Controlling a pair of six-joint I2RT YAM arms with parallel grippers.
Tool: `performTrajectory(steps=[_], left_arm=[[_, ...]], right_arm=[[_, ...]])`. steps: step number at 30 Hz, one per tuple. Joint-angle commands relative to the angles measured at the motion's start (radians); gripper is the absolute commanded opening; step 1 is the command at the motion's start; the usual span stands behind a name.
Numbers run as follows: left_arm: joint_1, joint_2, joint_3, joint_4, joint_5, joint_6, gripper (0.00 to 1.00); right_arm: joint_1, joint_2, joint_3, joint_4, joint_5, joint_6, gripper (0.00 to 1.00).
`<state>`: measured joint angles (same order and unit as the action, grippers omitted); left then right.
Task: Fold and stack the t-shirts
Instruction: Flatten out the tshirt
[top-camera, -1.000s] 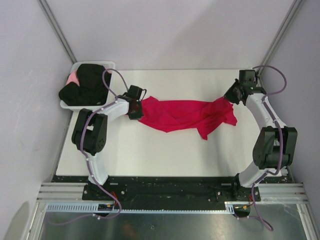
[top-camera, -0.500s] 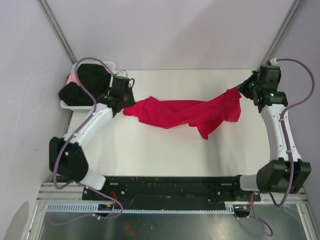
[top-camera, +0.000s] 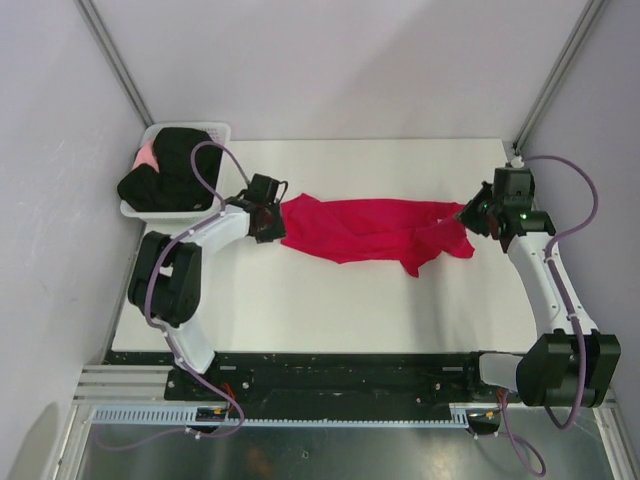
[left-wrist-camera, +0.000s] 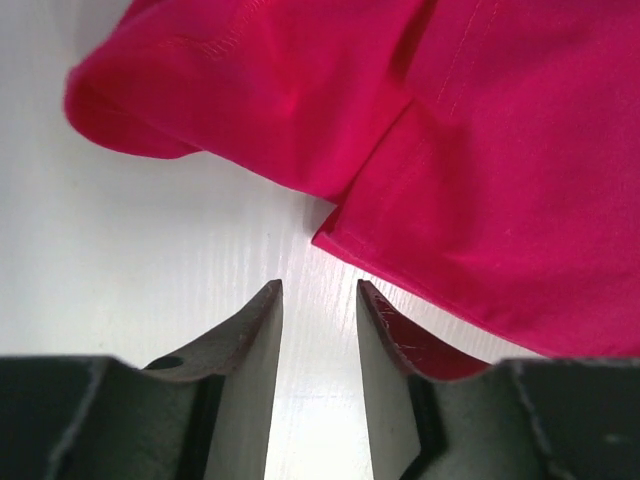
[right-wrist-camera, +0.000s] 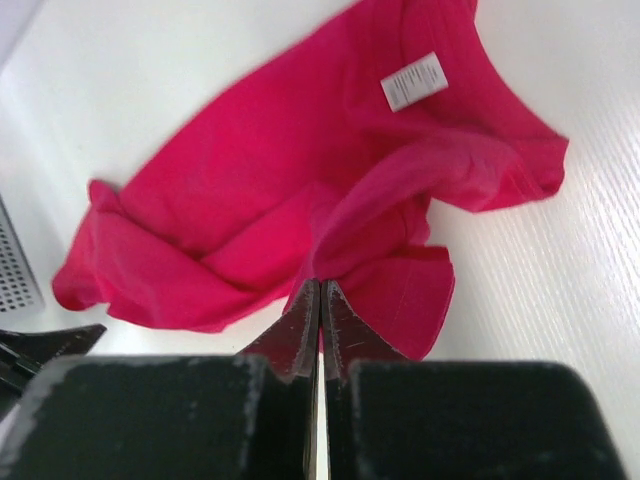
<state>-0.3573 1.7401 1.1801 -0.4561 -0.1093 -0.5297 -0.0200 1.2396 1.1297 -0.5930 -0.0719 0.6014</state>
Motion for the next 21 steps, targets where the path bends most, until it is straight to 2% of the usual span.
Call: performTrajectory(steps=[1, 21], left_arm=[[-0.013, 0.024, 0.03, 0.059, 0.024, -0.046, 0.42], [-0.014, 0.152, 0.105, 0.071, 0.012, -0.104, 0.42]], right_arm=[[0.014, -0.024, -0.046, 0.06, 0.009, -0.006, 0.0], [0.05, -0.012, -0.094, 0.088, 0.012, -0.015, 0.0]])
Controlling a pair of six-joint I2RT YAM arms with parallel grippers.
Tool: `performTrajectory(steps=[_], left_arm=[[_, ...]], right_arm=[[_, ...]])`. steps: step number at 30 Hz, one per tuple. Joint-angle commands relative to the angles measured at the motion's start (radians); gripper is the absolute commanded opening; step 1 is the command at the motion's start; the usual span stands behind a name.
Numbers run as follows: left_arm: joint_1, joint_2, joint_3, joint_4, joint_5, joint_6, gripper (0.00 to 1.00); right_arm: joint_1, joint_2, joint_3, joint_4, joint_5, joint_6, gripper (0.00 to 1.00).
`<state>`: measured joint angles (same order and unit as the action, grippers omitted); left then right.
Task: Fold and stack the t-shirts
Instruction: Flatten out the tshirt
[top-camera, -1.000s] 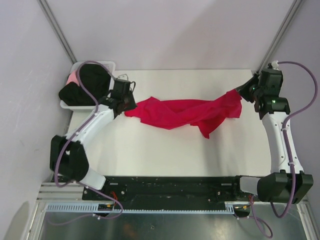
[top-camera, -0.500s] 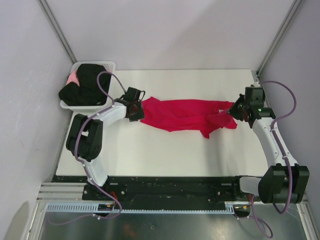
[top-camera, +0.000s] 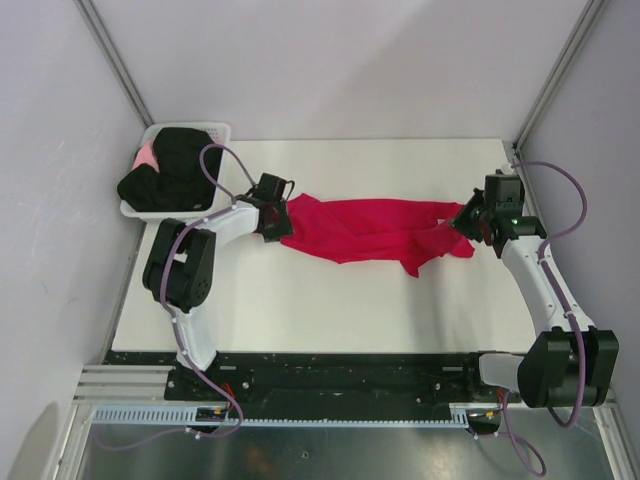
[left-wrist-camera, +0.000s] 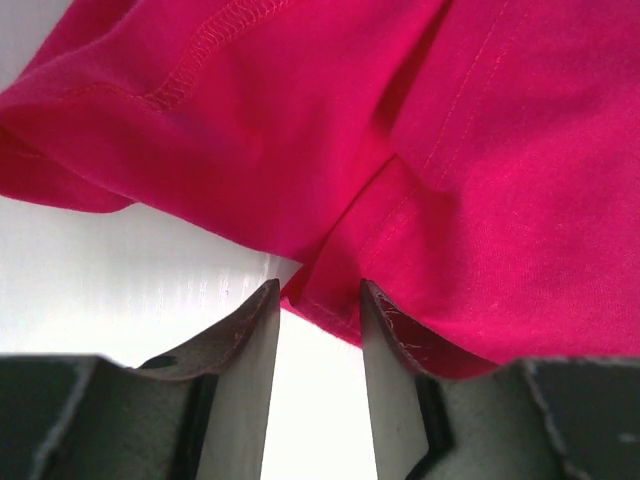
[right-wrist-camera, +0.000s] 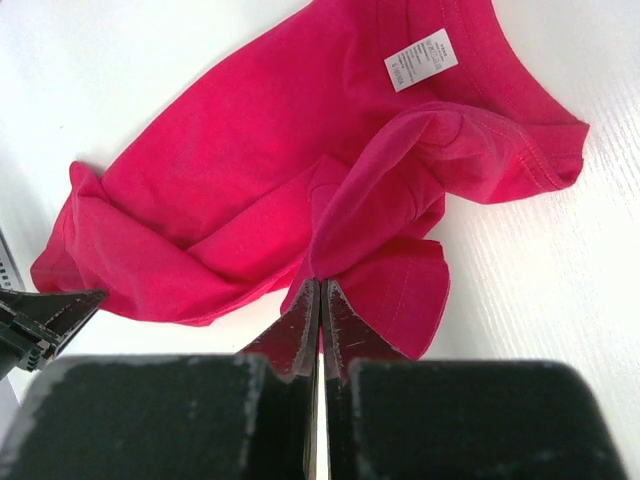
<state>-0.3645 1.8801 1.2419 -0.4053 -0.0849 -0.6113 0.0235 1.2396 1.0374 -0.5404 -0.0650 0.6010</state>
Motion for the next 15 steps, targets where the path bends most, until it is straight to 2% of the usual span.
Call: performTrajectory(steps=[1, 4, 7, 8, 11, 15], left_arm=[[-0.007, 0.013, 0.044, 0.019, -0.015, -0.023, 0.4], [-0.008, -0.002, 0.037, 0.019, -0.025, -0.025, 0.29], [-0.007, -0.045, 0.019, 0.019, -0.041, -0.023, 0.07], [-0.007, -0.068, 0.01, 0.018, -0.05, -0.02, 0.04], [-0.008, -0.175, -0.024, 0.016, -0.084, -0.001, 0.0], [-0.007, -0.396, -0.064, -0.008, -0.135, 0.031, 0.0]], right_arm=[[0.006, -0.012, -0.002, 0.036, 0.005, -0.016, 0.0], [0.005, -0.014, -0.002, 0.038, 0.007, -0.018, 0.0], [-0.005, -0.022, -0.001, 0.046, 0.001, -0.021, 0.0], [-0.01, -0.026, 0.001, 0.047, -0.004, -0.02, 0.0], [-0.048, -0.049, 0.03, 0.03, -0.019, -0.024, 0.0], [-0.117, -0.102, 0.109, -0.031, -0.045, -0.028, 0.0]])
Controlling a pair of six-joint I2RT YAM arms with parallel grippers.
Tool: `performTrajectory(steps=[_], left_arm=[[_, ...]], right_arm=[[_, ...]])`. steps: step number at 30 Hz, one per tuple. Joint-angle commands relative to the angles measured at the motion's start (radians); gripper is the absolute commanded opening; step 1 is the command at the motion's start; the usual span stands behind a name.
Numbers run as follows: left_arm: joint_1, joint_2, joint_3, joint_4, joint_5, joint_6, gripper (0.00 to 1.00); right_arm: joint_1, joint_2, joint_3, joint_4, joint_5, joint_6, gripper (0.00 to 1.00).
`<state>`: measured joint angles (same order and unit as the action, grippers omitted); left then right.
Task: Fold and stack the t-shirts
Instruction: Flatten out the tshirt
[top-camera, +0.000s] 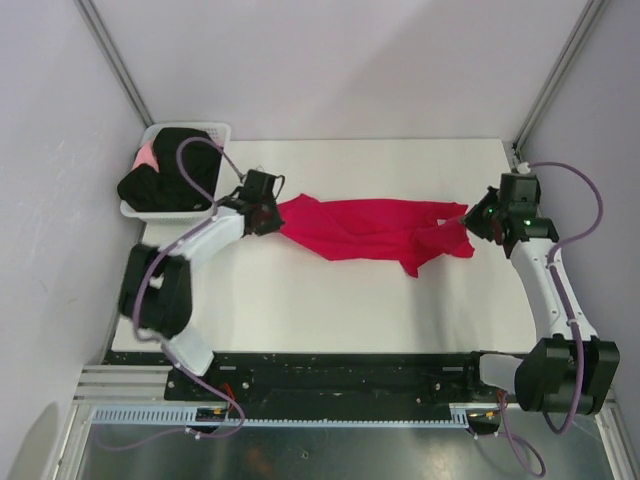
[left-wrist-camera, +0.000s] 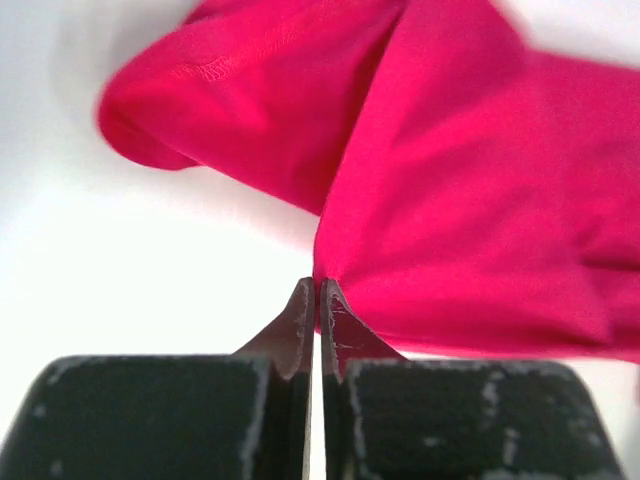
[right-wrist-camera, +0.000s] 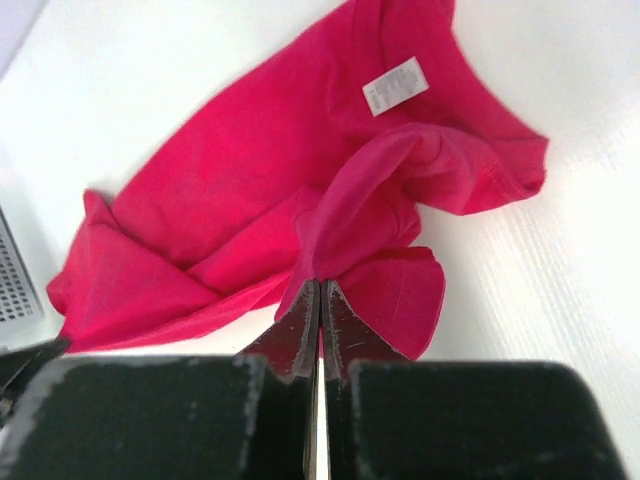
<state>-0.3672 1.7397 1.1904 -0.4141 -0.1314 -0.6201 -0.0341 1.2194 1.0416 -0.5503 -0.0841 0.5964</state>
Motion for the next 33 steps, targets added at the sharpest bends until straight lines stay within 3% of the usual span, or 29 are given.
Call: performTrajectory(steps=[1, 10, 17, 20, 25, 29, 33], left_arm=[[-0.004, -0.312, -0.015, -0.009, -0.104, 0.049, 0.0], [-0.005, -0.762, 0.054, -0.074, -0.159, 0.072, 0.0], [-0.006, -0.811, 0.177, -0.098, -0.186, 0.069, 0.0], [-0.005, -0.739, 0.255, -0.098, -0.205, 0.065, 0.0], [0.018, -0.505, 0.488, -0.091, -0.224, 0.055, 0.0], [0.059, -0.232, 0.769, -0.073, -0.174, 0.054, 0.0], [0.114, 0.074, 1.15, -0.067, -0.06, 0.047, 0.0]], right_arm=[[-0.08, -0.102, 0.136, -0.039, -0.035, -0.024, 0.0], [-0.24, -0.261, 0.438, -0.207, -0.059, -0.014, 0.0], [-0.256, -0.23, 0.757, -0.275, -0.017, -0.008, 0.0], [-0.256, -0.193, 0.798, -0.213, -0.021, 0.004, 0.0], [-0.256, -0.093, 0.695, 0.054, -0.067, 0.065, 0.0], [-0.253, 0.086, 0.695, 0.264, -0.108, 0.112, 0.0], [-0.25, 0.305, 0.871, 0.346, -0.143, 0.139, 0.0]])
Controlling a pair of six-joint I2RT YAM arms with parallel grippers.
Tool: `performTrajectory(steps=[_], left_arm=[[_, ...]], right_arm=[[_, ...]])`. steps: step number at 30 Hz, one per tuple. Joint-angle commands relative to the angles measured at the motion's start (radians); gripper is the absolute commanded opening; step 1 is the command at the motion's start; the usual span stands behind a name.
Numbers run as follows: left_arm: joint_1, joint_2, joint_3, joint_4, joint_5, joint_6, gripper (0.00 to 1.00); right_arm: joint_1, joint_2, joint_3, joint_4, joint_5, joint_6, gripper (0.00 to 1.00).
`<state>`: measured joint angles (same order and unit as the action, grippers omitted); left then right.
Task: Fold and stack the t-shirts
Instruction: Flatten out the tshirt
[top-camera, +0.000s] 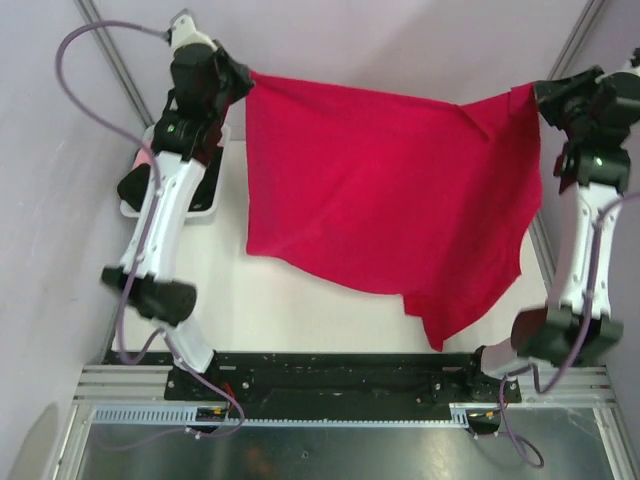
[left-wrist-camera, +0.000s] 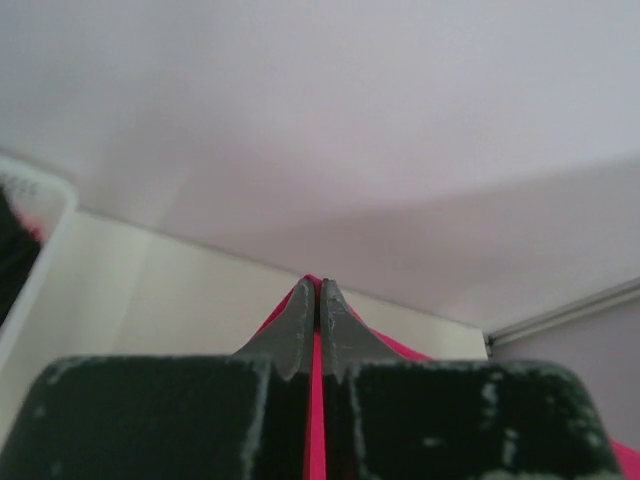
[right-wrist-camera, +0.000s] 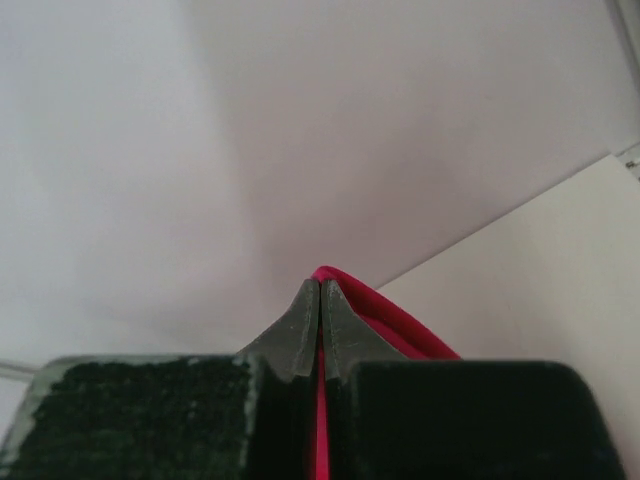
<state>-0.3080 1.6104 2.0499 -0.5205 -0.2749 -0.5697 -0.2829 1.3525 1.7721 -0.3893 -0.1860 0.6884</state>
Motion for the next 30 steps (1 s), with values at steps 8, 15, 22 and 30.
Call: performTrajectory(steps=[8, 15, 22, 30], left_arm=[[0.164, 0.294, 0.494, 0.236, 0.229, -0.05, 0.0], [0.223, 0.104, 0.185, 0.264, 0.243, -0.017, 0.0], [0.231, -0.172, -0.511, 0.259, 0.232, -0.081, 0.0], [0.23, -0.298, -1.127, 0.241, 0.199, -0.183, 0.0]], right_arm=[[-0.002, 0.365, 0.632, 0.101, -0.017, 0.051, 0.0], [-0.007, 0.054, 0.143, 0.156, 0.026, 0.026, 0.0], [0.001, -0.219, -0.424, 0.02, 0.002, 0.01, 0.0], [0.044, -0.266, -0.925, -0.132, -0.067, -0.047, 0.0]])
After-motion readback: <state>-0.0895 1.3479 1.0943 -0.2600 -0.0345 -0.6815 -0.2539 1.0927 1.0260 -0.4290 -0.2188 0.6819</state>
